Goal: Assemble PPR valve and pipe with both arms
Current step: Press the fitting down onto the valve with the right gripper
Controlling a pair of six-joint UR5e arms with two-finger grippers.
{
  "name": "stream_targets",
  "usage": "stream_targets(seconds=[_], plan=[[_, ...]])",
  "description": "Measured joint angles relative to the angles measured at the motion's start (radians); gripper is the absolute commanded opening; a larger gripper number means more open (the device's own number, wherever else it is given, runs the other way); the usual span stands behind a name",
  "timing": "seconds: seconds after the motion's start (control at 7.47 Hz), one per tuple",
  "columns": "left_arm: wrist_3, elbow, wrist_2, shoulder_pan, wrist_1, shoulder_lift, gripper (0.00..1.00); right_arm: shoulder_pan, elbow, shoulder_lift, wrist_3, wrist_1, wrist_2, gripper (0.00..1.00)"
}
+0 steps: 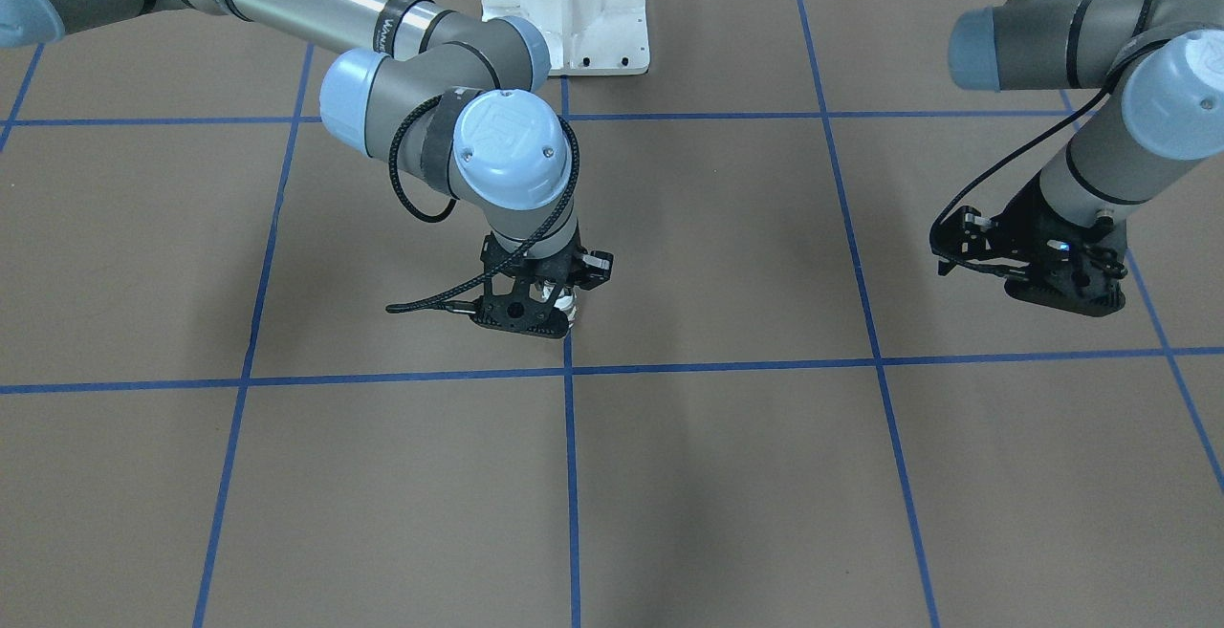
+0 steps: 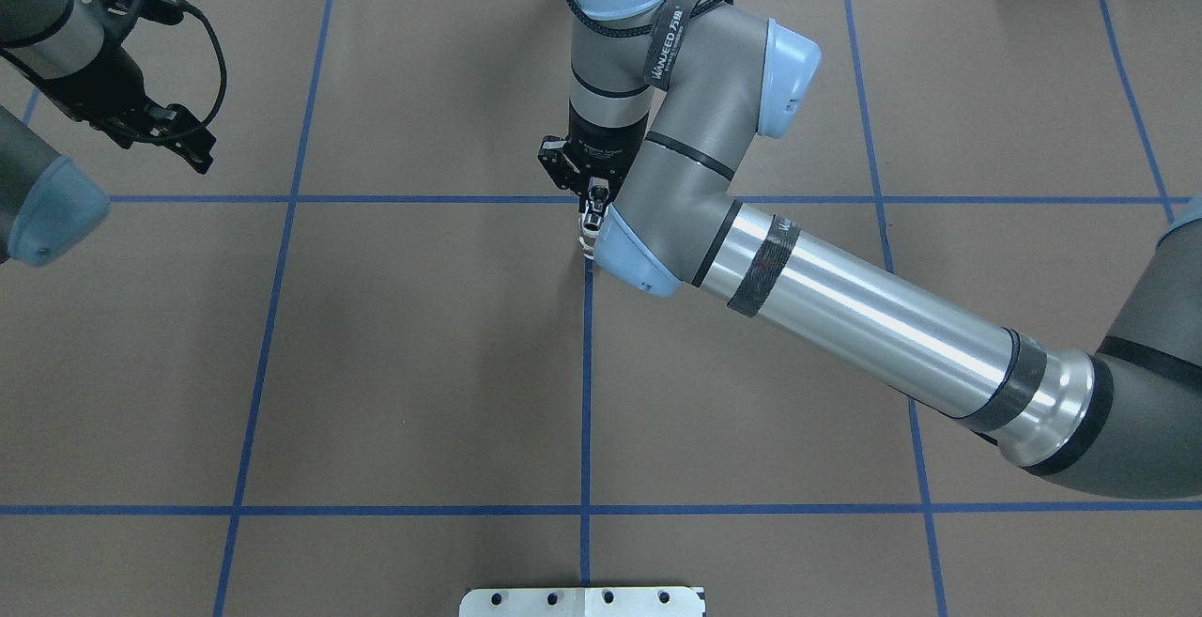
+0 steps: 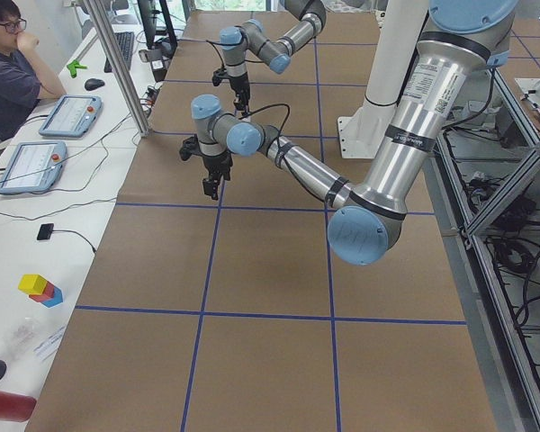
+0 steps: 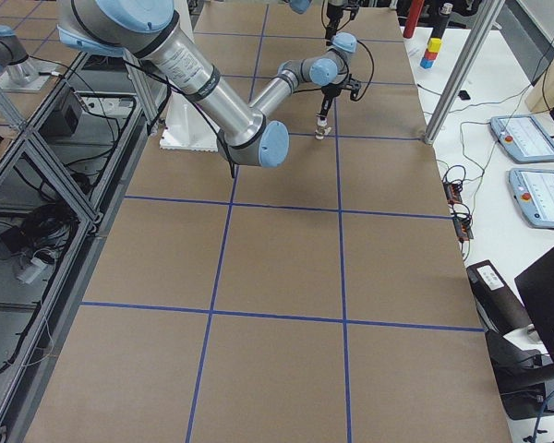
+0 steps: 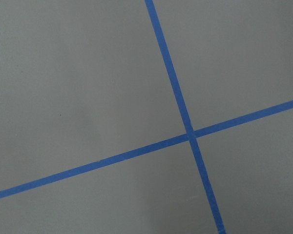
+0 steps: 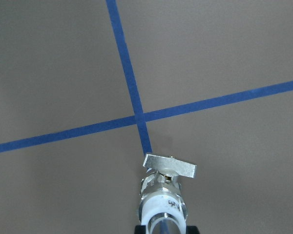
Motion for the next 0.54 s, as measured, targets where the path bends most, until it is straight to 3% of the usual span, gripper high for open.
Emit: stream_targets(seconds=[0.54], plan=[[0.0, 0.0, 0.0, 0.0, 0.0, 0.0, 1.0, -0.002, -0.004, 0.0, 0.001, 0.009, -0.004, 0.0]])
